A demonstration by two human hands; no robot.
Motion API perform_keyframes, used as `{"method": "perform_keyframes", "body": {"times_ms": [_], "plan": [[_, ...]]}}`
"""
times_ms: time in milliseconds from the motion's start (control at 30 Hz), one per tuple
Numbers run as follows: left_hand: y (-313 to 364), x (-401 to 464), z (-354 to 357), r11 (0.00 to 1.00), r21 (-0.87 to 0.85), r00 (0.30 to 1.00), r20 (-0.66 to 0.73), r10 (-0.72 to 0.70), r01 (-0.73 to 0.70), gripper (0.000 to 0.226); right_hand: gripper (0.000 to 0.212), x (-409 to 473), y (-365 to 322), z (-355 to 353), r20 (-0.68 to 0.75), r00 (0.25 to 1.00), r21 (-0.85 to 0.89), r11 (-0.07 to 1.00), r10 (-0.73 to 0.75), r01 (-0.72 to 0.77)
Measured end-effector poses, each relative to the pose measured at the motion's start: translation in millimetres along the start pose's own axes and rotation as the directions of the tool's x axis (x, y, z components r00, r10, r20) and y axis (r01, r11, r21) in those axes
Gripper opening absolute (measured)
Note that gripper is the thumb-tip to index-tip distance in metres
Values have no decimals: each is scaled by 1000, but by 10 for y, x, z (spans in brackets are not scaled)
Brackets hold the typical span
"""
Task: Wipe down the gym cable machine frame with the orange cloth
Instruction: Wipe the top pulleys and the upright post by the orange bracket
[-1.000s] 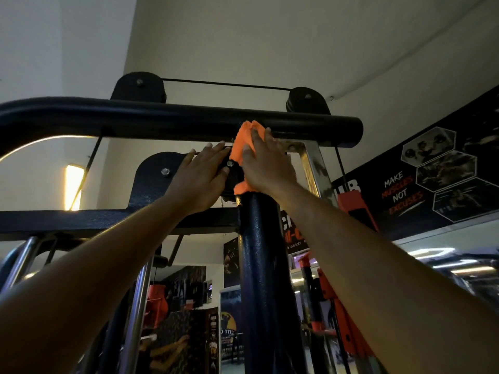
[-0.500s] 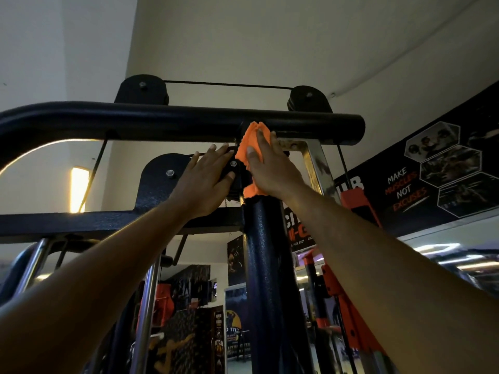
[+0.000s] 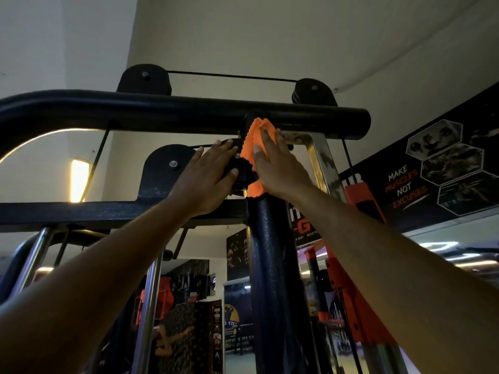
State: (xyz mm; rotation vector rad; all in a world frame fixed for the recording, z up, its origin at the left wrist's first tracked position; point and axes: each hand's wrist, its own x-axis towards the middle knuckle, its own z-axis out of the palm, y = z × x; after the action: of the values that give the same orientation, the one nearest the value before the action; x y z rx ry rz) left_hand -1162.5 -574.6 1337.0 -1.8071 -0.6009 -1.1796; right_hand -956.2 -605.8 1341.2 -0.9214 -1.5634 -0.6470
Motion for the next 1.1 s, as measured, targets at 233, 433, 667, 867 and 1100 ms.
{"method": "perform_keyframes", "body": {"times_ms": [233,433,667,867,1100], "plan": [[13,-3,-20,1000,-2,1000,4,-17,17,70,61,-204,152,49,-4,1000,96,995,-15,15],[61,-53,-28,999,-33,1000,15,-24,25,72,64,-43,11,5,-7,1000,90,996,23,-22],[107,-482,54,997,67,999,24,39,-40,67,63,-1054,123,197,34,999,38,999,36,-38],[77,-615,57,996,65,996,56,66,-69,68,63,-730,-73,108,1,998,32,997,69,-69],[149,-713,-38,997,38,995,76,69,-72,71,64,-1618,18,310,-10,1000,-186,982,-24,21]]}}
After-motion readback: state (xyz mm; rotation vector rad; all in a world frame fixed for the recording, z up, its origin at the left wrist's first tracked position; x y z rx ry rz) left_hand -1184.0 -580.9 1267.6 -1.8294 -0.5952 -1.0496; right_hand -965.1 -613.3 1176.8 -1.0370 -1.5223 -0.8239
